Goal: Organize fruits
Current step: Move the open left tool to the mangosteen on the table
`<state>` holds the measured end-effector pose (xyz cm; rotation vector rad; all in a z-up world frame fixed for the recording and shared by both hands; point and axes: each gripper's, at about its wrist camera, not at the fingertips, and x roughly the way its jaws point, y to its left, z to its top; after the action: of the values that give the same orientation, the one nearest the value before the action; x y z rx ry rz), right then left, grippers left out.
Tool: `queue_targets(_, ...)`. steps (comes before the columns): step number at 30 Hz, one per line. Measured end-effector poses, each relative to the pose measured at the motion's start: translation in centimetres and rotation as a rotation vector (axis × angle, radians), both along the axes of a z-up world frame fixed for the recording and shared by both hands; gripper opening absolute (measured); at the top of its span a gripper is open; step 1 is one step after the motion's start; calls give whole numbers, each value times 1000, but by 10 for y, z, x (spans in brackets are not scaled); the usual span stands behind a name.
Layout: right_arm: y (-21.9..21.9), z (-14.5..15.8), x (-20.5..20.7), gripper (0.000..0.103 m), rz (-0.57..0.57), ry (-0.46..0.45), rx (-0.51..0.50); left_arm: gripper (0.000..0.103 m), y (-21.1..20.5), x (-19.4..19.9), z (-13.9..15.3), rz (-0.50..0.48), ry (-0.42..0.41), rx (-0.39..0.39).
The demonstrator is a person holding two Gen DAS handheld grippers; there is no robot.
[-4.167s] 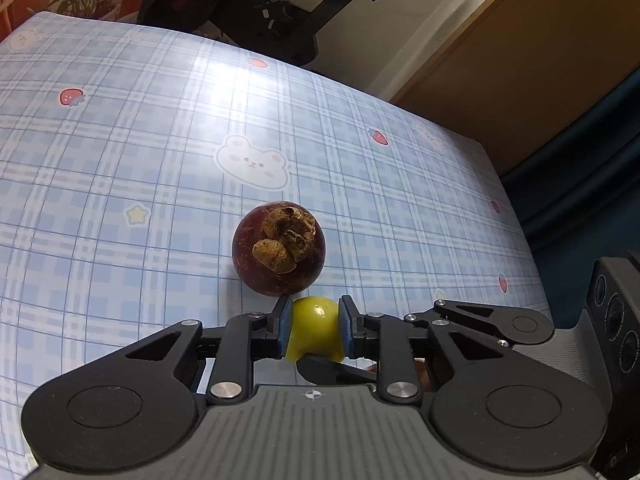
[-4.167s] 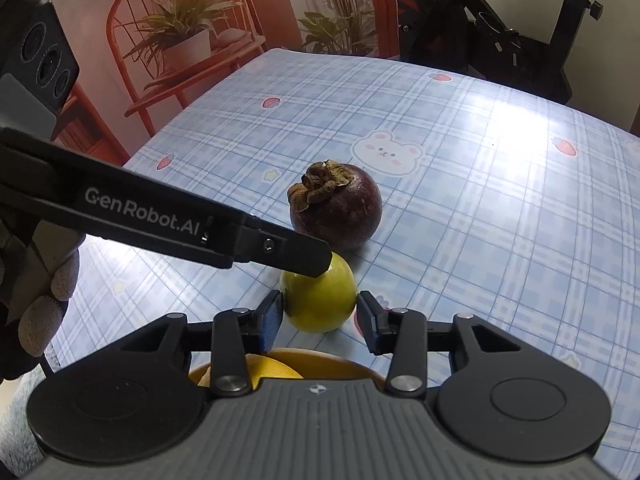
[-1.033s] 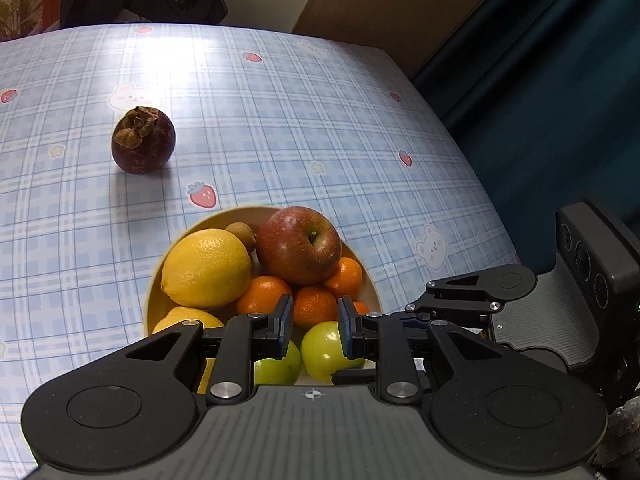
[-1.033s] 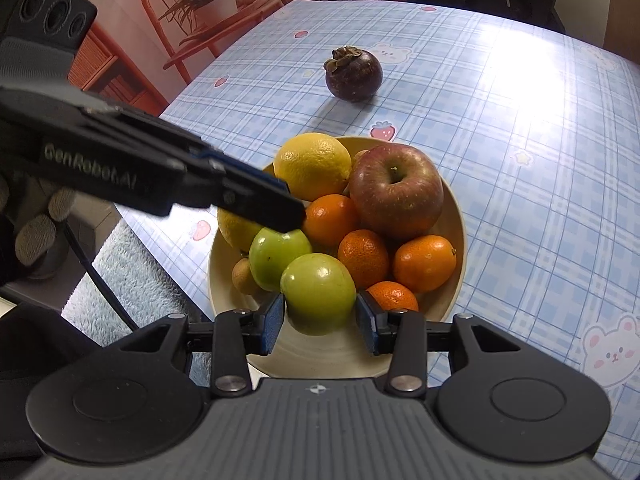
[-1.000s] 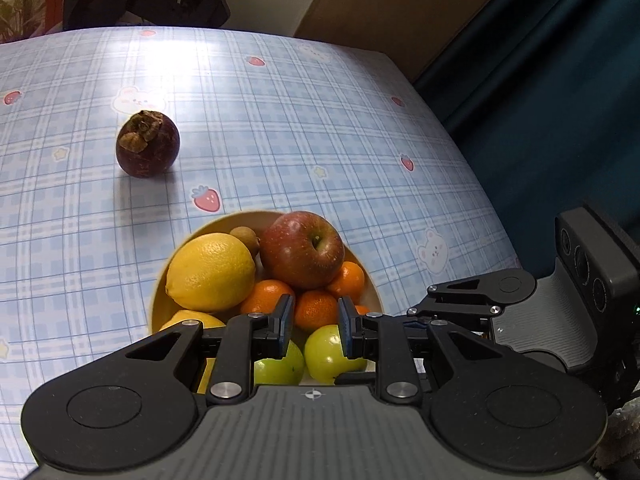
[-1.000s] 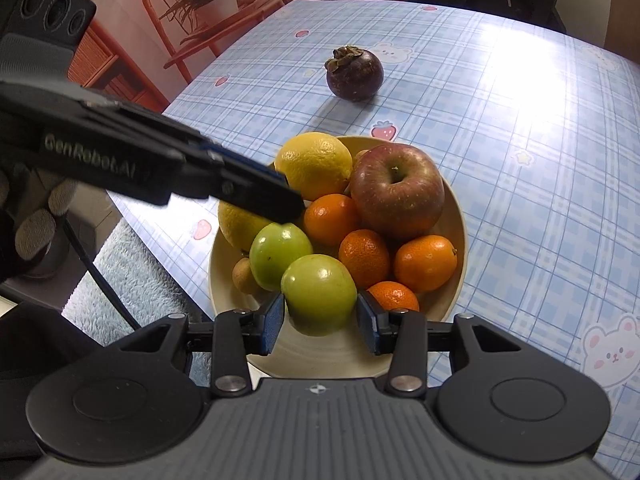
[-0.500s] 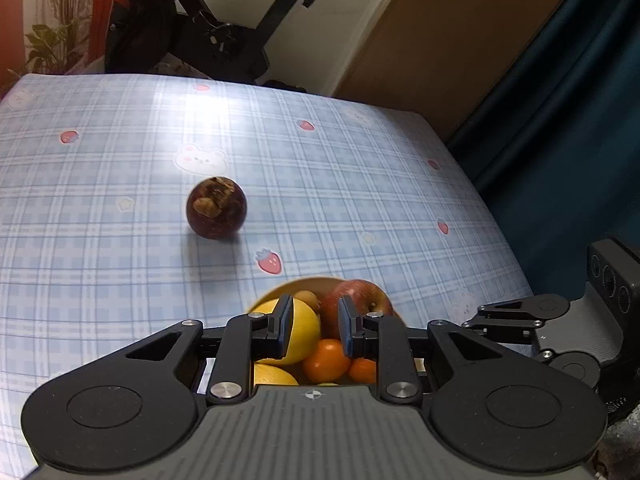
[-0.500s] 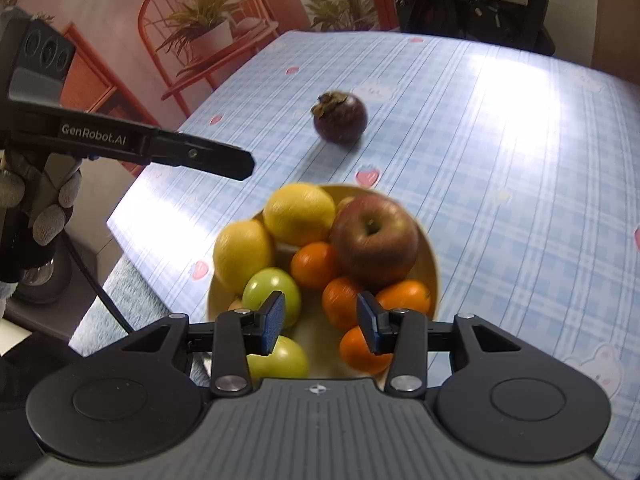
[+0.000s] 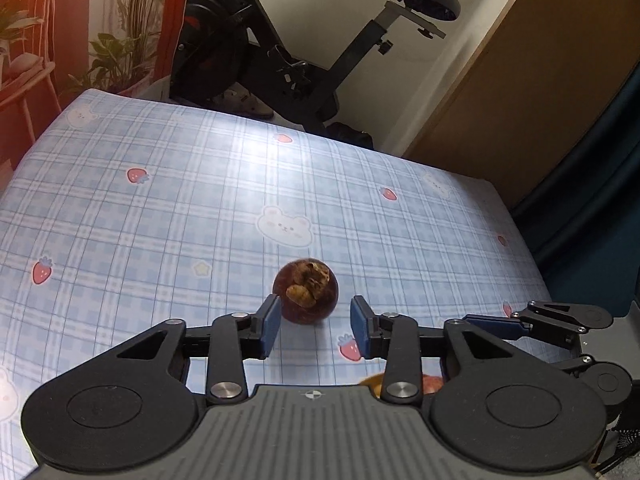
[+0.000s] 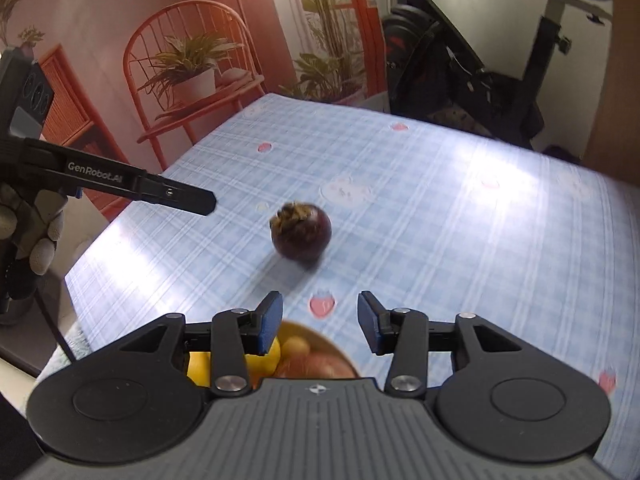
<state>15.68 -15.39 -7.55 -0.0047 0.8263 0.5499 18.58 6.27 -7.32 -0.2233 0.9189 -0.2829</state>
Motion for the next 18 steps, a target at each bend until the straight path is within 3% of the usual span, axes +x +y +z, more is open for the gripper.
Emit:
queue_targets(2,13,-6,8,53,38,-39,-29,51,-3,11,-4,-1,-3,1)
queue_targets(8,54,-31,30,54,169,-100,-163,51,-11,37,-25,-10,23,-9)
queue_targets(18,68,-59,65,53,192,-50,-149,46,10,58,-55,49,85,-134)
